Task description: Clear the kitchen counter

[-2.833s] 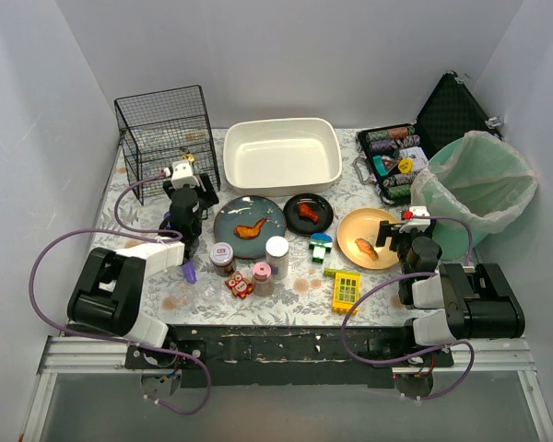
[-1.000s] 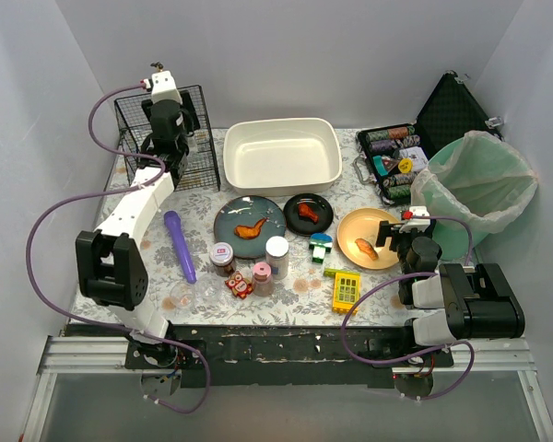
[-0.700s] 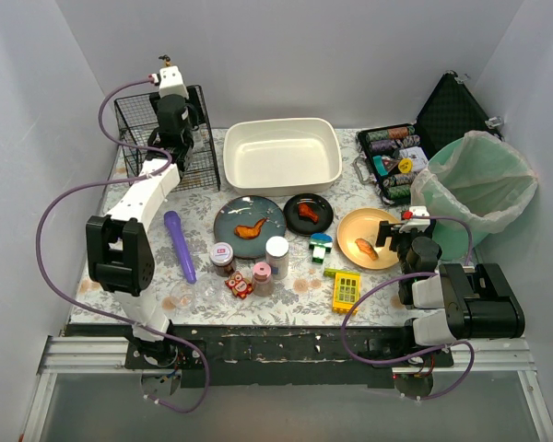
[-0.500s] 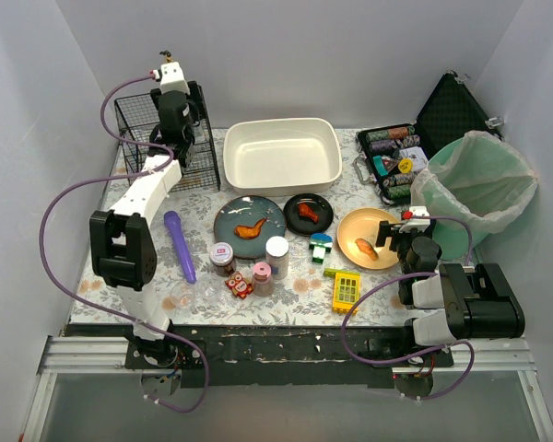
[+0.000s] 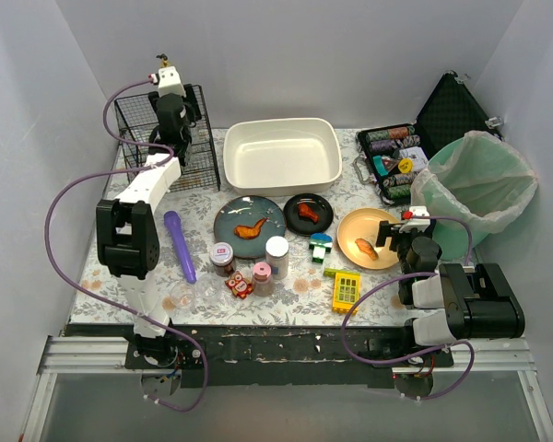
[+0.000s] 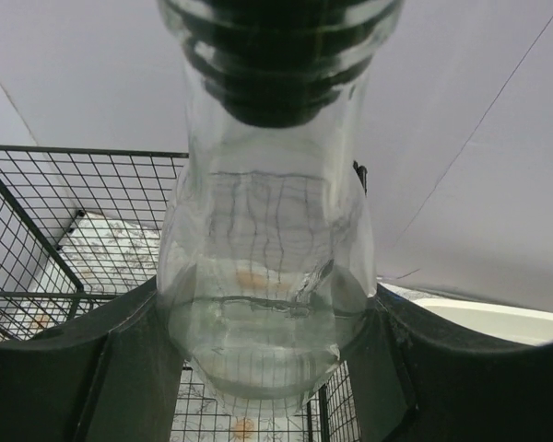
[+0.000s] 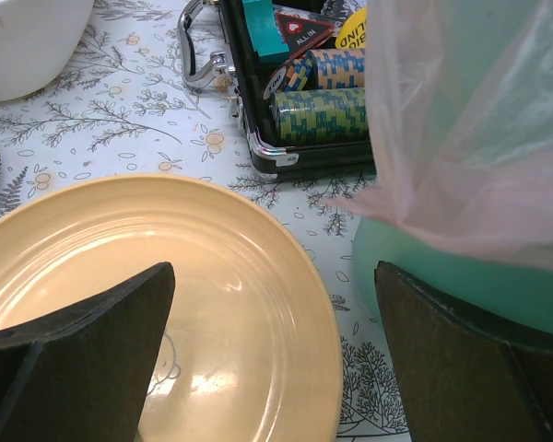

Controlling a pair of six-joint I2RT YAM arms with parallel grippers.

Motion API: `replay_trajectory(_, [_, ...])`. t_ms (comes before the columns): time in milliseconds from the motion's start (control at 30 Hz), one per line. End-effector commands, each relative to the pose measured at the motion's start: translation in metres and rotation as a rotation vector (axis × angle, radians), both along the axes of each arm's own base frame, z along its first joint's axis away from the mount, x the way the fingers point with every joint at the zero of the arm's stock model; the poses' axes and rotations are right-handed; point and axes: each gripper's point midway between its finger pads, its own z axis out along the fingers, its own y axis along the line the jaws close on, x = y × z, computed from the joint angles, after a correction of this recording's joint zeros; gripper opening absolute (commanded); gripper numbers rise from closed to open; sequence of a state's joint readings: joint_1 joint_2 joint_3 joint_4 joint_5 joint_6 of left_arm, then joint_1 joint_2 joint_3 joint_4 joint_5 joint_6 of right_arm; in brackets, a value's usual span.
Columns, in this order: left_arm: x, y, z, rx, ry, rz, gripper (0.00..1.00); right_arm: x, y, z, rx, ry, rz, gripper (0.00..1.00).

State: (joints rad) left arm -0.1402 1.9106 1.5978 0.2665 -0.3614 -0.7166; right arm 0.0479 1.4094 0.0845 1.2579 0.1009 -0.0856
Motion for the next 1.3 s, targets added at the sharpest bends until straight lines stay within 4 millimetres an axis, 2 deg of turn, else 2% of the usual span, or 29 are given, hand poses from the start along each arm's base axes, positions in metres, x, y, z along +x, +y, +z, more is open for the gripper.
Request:
replay_trajectory(0, [-0.008, -0.004, 0.063, -0.005, -0.207, -0.039, 0.00, 0.010, 0.001, 0.016, -0.012, -0.055, 0.002, 0.98])
replay_trajectory(367, [-0.022, 0.000, 0.003, -0.009, -0.153, -0.027, 0.00, 0.010, 0.001, 0.017, -0.013, -0.056, 0.003, 0.98])
replay_trajectory(633, [-0.021, 0.001, -0.030, -0.015, -0.097, -0.014, 0.10, 0.010, 0.001, 0.017, -0.012, -0.056, 0.002, 0.98])
replay_trajectory(833, [-0.015, -0.001, -0.051, -0.020, -0.046, -0.019, 0.28, 0.010, 0.001, 0.016, -0.012, -0.055, 0.001, 0.98])
replay_trajectory(900, [-0.014, -0.001, -0.055, -0.023, -0.035, -0.019, 0.39, 0.010, 0.001, 0.016, -0.012, -0.055, 0.002, 0.98])
replay_trajectory(967, [-0.012, -0.002, -0.056, -0.024, -0.028, -0.022, 0.50, 0.010, 0.001, 0.017, -0.013, -0.056, 0.002, 0.98])
replay_trajectory(1233, [-0.011, 0.000, -0.058, -0.019, -0.012, -0.013, 0.76, 0.010, 0.001, 0.016, -0.012, -0.055, 0.002, 0.98])
replay_trajectory(1267, [-0.011, -0.001, -0.056, -0.017, -0.011, -0.014, 0.83, 0.010, 0.001, 0.016, -0.013, -0.055, 0.003, 0.98])
